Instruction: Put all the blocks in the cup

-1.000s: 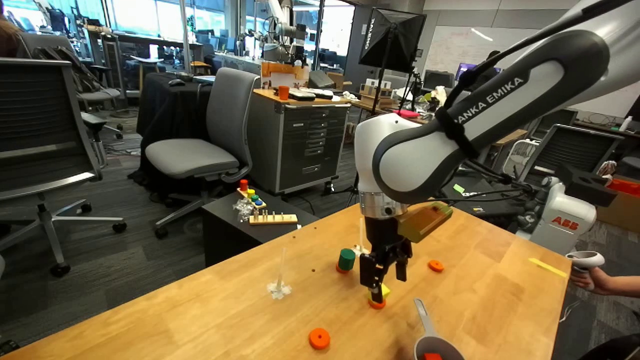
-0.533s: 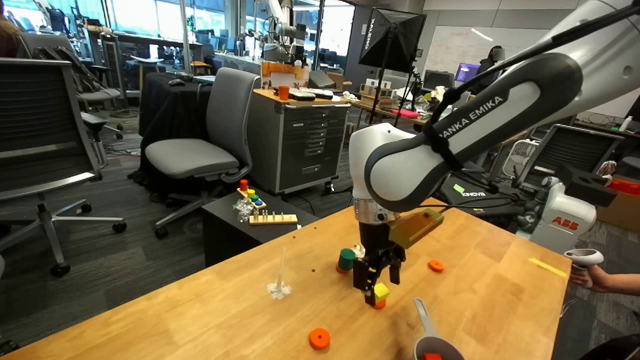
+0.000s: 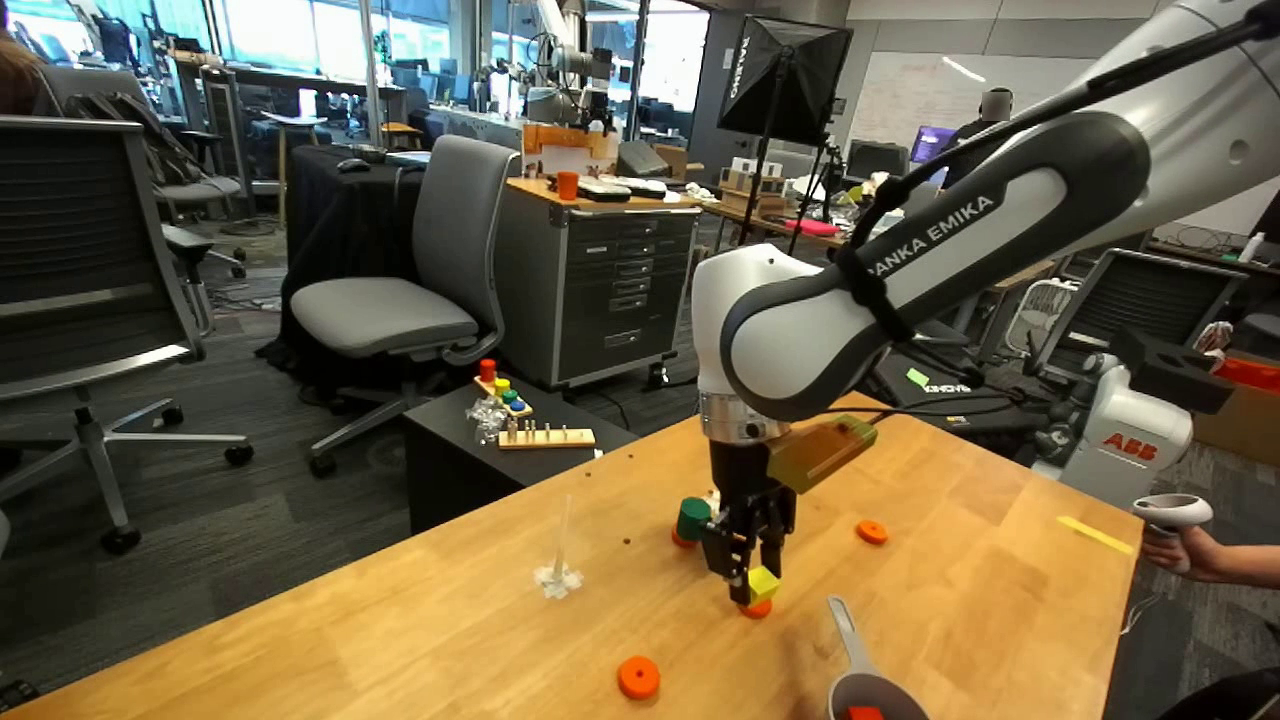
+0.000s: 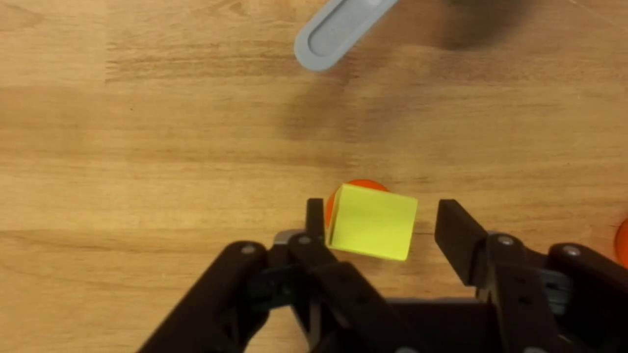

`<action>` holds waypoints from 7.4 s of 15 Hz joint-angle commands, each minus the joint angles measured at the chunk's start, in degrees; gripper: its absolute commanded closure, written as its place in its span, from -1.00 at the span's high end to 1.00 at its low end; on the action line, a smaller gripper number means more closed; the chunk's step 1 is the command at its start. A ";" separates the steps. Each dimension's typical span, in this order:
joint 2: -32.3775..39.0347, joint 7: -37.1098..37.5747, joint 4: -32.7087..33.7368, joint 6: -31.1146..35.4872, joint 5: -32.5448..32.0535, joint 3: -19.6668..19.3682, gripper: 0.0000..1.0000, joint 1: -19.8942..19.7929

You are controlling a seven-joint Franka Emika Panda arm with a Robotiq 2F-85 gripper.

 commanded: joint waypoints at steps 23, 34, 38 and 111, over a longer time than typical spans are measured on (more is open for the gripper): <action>-19.32 -1.21 -19.57 -0.27 1.21 4.87 -0.72 2.53; -26.93 -3.26 -35.43 0.71 0.74 5.30 0.29 2.14; -27.56 -3.74 -35.86 0.13 0.37 4.89 0.87 2.00; 15.44 4.40 32.27 -11.56 -2.12 -3.73 1.00 1.60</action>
